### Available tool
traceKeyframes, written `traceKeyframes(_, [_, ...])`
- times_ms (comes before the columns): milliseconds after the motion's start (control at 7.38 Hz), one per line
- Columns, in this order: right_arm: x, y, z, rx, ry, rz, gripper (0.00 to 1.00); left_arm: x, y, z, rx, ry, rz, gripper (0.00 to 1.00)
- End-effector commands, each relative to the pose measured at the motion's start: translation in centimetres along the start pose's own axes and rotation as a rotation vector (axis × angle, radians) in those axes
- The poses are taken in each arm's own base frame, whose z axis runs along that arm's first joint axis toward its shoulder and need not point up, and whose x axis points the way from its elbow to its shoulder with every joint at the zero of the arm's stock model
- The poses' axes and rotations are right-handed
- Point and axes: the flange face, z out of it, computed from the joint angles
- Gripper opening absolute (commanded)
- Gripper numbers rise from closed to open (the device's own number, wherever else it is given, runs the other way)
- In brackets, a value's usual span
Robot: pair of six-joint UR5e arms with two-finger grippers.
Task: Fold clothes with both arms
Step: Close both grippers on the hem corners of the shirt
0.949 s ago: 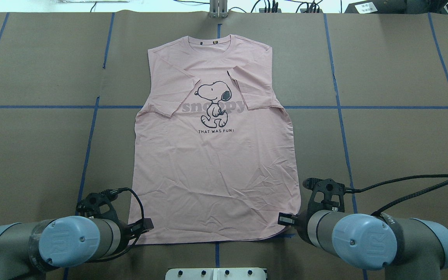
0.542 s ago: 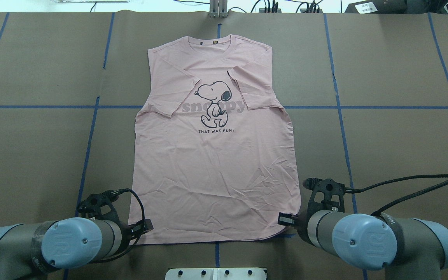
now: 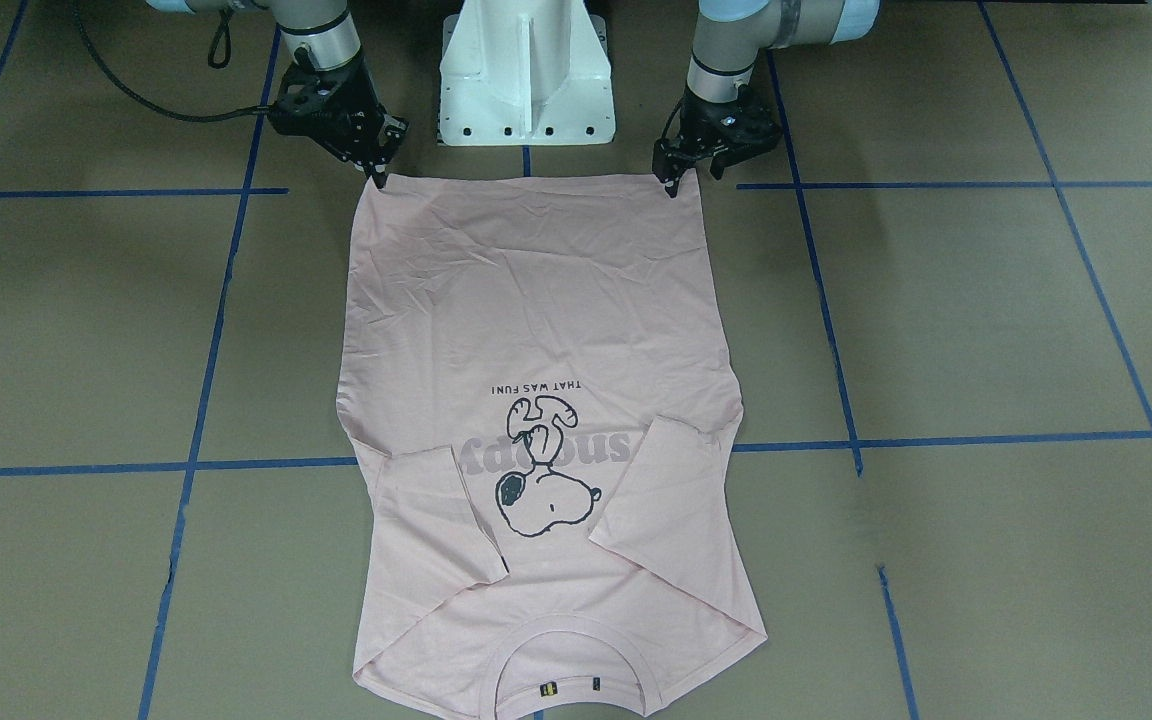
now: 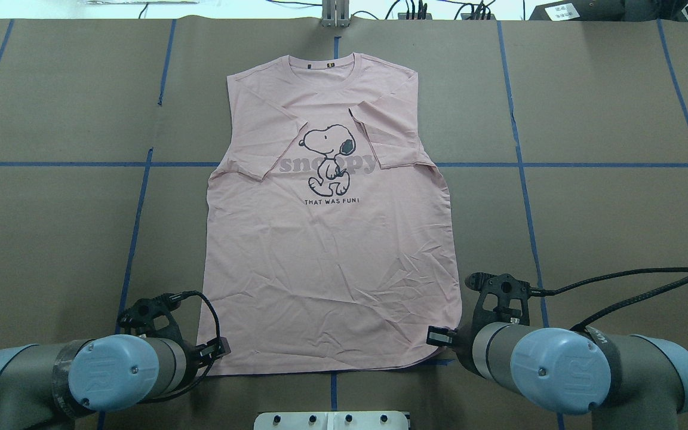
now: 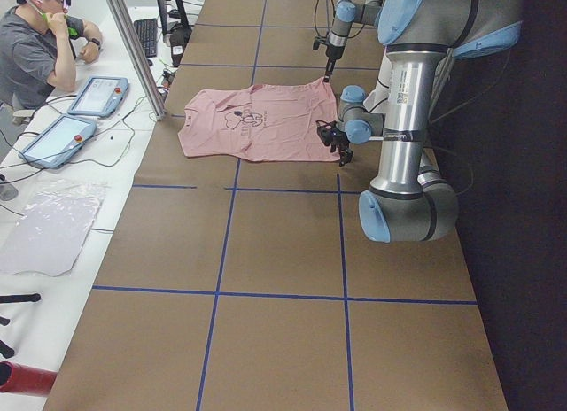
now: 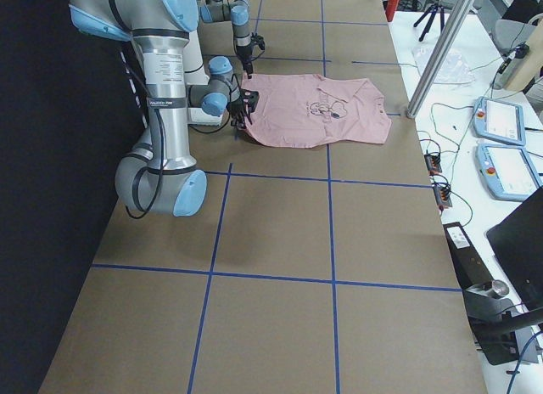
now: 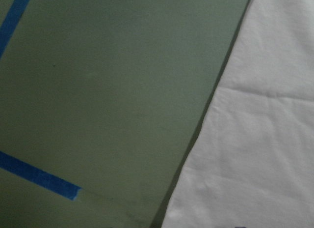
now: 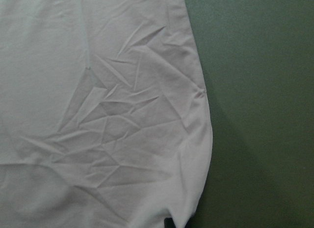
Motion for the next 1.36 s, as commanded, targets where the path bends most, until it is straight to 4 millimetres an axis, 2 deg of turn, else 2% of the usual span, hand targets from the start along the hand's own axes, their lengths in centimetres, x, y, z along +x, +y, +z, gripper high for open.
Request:
traceKeyframes(0, [0.0, -0.2, -0.2, -0.001, -0.004, 0.002, 0.0, 0.0, 0.0, -0.3, -0.003, 0.004, 0.003, 0.35])
traceKeyframes(136, [0.0, -0.2, -0.2, -0.001, -0.004, 0.003, 0.0, -0.1, 0.1, -0.3, -0.003, 0.002, 0.008, 0.21])
traceKeyframes(271, [0.0, -0.3, -0.2, 0.0, -0.004, 0.004, 0.0, -0.1, 0.3, -0.4, -0.005, 0.003, 0.012, 0.0])
traceKeyframes(542, [-0.2, -0.5, -0.9, 0.0, -0.016, 0.008, 0.0, 0.2, 0.4, -1.3, -0.011, 0.02, 0.016, 0.0])
traceKeyframes(678, [-0.4, -0.6, -2.2, -0.009, -0.039, 0.009, 0.0, 0.7, 0.4, -3.6, -0.022, 0.062, 0.017, 0.0])
traceKeyframes(949, [-0.7, -0.5, -5.6, -0.082, -0.085, 0.015, 0.0, 0.6, 0.8, -8.2, -0.017, 0.007, 0.101, 0.0])
traceKeyframes(1220, [0.7, 0.3, -8.0, -0.155, -0.092, 0.008, 0.0, 0.9, 1.2, -12.0, -0.04, 0.076, 0.159, 0.0])
